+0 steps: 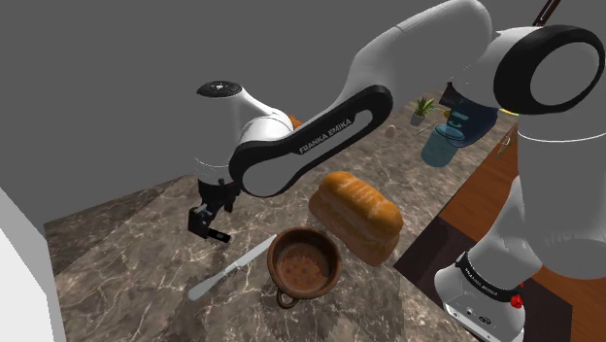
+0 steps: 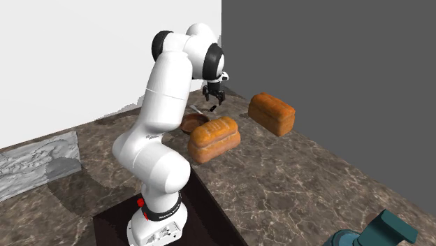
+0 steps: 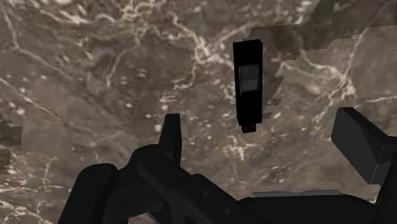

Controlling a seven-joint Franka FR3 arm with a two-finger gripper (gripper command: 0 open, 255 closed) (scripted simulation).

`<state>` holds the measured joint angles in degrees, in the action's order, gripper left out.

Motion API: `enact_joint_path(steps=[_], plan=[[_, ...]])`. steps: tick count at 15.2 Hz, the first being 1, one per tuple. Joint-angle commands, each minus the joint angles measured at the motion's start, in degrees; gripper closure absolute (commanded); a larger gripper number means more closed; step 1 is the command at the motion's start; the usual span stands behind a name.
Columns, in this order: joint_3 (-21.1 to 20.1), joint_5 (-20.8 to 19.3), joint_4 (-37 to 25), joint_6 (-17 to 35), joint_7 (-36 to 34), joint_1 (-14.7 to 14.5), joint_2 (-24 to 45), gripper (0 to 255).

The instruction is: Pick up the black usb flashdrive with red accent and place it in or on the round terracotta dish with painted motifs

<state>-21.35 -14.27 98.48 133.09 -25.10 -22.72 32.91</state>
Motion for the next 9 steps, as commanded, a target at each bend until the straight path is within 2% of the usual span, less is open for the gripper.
enact_joint_path(steps=[1, 9], plan=[[0.37, -0.61, -1.06, 0.61, -0.35, -0.62, 1.60, 0], [1.31, -1.76, -1.45, 3.20, -1.02, -1.39, 4.65, 0]])
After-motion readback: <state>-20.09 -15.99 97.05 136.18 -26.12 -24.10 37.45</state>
